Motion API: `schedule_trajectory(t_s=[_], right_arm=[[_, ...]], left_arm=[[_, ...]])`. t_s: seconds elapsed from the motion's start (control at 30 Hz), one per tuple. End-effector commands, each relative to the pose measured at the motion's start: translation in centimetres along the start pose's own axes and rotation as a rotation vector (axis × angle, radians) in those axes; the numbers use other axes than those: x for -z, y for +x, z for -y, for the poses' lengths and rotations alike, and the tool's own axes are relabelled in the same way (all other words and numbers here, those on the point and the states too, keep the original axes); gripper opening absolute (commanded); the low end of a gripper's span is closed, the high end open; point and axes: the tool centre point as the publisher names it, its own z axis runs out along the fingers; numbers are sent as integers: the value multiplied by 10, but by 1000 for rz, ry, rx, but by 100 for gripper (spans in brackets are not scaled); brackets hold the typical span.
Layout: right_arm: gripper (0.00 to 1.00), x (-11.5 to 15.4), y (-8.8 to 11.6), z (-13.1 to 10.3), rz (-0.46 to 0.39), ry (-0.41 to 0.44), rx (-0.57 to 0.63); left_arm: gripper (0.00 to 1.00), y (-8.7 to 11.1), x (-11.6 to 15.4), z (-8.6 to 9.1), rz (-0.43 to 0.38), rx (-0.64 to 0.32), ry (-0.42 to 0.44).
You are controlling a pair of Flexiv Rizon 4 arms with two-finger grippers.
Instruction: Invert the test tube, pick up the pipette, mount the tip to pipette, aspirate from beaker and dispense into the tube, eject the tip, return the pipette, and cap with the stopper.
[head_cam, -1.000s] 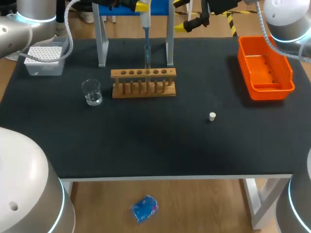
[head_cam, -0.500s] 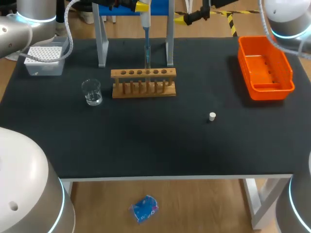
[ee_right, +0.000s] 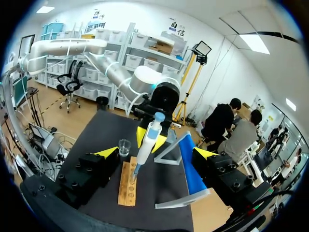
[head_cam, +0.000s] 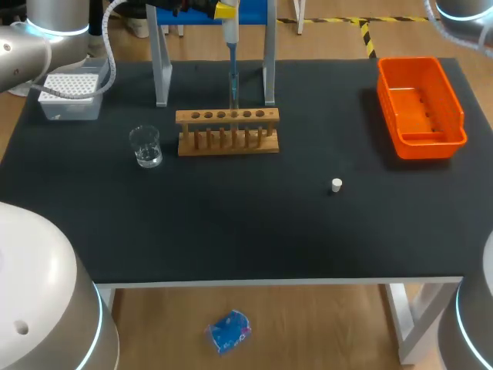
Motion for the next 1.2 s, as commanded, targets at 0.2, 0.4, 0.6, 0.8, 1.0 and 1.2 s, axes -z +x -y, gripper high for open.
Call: schedule_trajectory(t_s=[0.2,0.4,0.6,0.8,1.0,1.2], right_arm=[[100,-21,-27,-18,-85,-9,-34],[100,-24,-38,-30,-107,0,-110],[100,-23,-37,-31,-107,10,-125],[100,-23,-37,-31,-107,10,-125],[100,-26,-38,-27,-113,4,-138],[100,-27,-43,-29,-116,10,-158]], left_arm=[[0,-1,1,1,-6,1,-3],[0,-1,1,1,-6,1,-3],[0,-1,1,1,-6,1,-3],[0,-1,1,1,-6,1,-3],[0,-1,1,1,-6,1,-3],[0,-1,1,1,-6,1,-3]])
